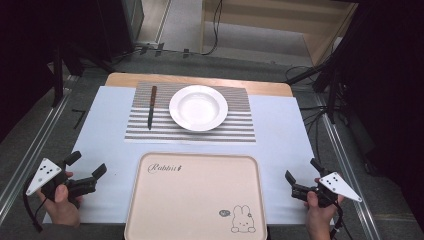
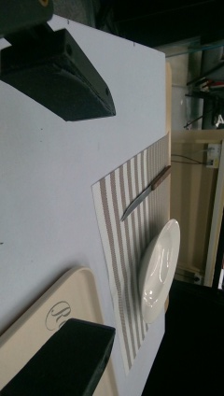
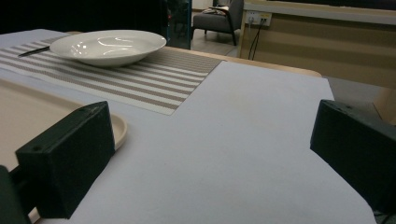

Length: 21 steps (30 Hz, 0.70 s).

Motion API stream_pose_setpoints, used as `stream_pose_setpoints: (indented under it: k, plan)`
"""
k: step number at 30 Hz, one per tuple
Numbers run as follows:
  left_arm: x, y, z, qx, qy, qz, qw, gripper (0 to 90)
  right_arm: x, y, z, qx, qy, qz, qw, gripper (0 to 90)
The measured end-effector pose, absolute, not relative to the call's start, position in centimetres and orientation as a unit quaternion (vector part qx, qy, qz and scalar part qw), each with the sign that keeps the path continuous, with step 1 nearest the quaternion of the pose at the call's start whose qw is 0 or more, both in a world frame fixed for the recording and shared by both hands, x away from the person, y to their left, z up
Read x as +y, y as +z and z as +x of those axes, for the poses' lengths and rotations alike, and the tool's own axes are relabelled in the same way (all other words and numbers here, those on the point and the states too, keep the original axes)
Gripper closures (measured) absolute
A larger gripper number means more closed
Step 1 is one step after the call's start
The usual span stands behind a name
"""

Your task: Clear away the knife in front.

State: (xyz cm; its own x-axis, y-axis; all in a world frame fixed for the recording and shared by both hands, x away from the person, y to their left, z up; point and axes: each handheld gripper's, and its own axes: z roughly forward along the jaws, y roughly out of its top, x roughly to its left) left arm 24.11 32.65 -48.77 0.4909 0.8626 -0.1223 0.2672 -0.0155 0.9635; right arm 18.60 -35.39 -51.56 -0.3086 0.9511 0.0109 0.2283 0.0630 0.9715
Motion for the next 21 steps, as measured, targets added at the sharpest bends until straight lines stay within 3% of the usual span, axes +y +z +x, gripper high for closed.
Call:
stream_pose_setpoints:
  k: [21]
  plan:
    - [30.7, -46.6, 24.6, 0.423, 0.274, 0.671, 0.543, 0.0, -35.5, -51.7, 18.5, 0.641, 0.515, 0.447, 0.354, 0.0]
